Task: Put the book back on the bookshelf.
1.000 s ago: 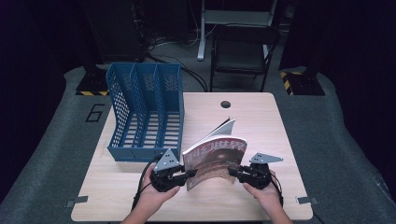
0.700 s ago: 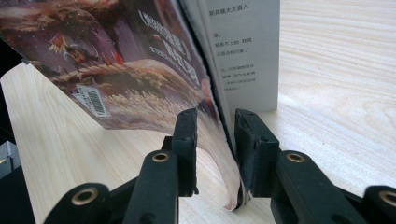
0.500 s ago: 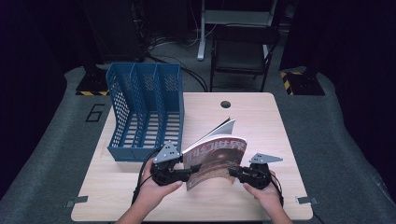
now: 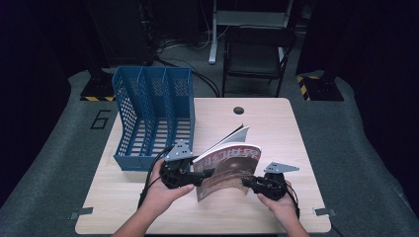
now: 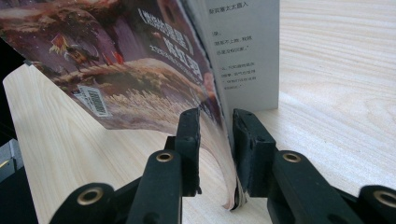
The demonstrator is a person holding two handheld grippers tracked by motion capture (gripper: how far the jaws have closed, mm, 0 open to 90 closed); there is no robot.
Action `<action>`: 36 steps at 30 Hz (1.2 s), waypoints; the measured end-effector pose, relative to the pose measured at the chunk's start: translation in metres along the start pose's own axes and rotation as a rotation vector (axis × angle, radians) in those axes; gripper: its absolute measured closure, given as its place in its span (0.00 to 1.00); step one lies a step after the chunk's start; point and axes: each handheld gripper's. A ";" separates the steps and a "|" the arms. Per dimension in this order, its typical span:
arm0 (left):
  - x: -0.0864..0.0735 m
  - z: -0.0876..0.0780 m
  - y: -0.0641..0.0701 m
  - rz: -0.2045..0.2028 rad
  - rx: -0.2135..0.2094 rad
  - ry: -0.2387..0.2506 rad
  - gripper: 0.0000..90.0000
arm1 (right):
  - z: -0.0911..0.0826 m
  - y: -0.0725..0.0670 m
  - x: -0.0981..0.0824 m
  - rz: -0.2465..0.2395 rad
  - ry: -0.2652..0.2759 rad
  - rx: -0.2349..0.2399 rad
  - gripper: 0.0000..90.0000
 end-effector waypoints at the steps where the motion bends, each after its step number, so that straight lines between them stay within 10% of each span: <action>1: 0.003 -0.001 0.000 0.001 0.000 -0.003 0.46 | 0.000 0.000 0.000 0.000 0.000 0.000 0.80; 36: 0.056 0.012 0.011 0.063 0.032 -0.133 0.62 | 0.003 0.000 -0.001 0.007 -0.013 -0.006 0.80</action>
Point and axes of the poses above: each handheld gripper's, and its own axes: z roughly forward along the jaws, x roughly out of its top, y roughly to its right, and after that the axes turned 6 degrees about -x, right-handed
